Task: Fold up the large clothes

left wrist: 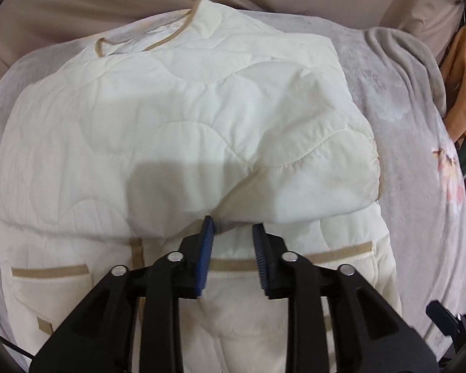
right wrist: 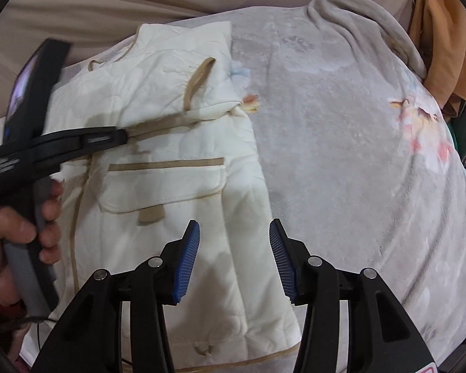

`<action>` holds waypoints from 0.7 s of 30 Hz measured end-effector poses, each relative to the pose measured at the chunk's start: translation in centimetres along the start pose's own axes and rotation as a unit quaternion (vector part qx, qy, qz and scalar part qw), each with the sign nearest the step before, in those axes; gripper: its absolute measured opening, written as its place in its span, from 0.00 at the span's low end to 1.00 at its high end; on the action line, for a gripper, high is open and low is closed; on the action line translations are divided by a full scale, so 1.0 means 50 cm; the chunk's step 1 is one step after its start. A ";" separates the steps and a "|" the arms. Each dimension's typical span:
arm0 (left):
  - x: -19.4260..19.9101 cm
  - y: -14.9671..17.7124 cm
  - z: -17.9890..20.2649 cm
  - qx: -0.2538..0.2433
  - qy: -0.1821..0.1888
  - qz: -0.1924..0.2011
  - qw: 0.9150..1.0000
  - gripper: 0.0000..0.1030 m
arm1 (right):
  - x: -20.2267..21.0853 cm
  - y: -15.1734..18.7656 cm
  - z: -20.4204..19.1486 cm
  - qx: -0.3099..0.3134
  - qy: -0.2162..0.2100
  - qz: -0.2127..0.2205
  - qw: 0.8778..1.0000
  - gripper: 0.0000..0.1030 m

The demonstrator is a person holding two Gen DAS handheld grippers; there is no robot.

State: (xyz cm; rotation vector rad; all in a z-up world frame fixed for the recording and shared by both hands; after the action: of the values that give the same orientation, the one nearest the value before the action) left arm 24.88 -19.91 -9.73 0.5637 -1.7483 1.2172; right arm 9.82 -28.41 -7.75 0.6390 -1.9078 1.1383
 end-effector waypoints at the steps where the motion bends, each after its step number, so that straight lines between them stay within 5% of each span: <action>1: 0.005 0.007 -0.013 0.007 0.003 0.002 1.000 0.31 | -0.001 -0.003 0.001 -0.001 -0.001 0.001 1.000 0.45; 11: 0.077 -0.005 -0.227 0.074 -0.043 0.030 0.996 0.36 | -0.028 -0.115 -0.061 0.011 -0.040 0.032 0.999 0.55; 21: 0.059 0.018 -0.345 0.092 -0.083 0.025 0.992 0.36 | -0.093 -0.202 -0.118 0.018 -0.037 0.044 0.998 0.57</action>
State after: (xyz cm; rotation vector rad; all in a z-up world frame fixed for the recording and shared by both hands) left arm 29.89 -3.60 -5.82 0.7514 -1.8066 1.4110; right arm 22.13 -27.84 -5.22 0.6300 -1.9999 1.2212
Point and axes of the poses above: each gripper's, at about its wrist camera, not at the fingertips, and x roughly against the way its jaws point, z to its right, y to its underside, the point moved 10 cm from there along -x, roughly the way its jaws point, and after that the axes turned 12 degrees about -y, right-handed, at the moved point
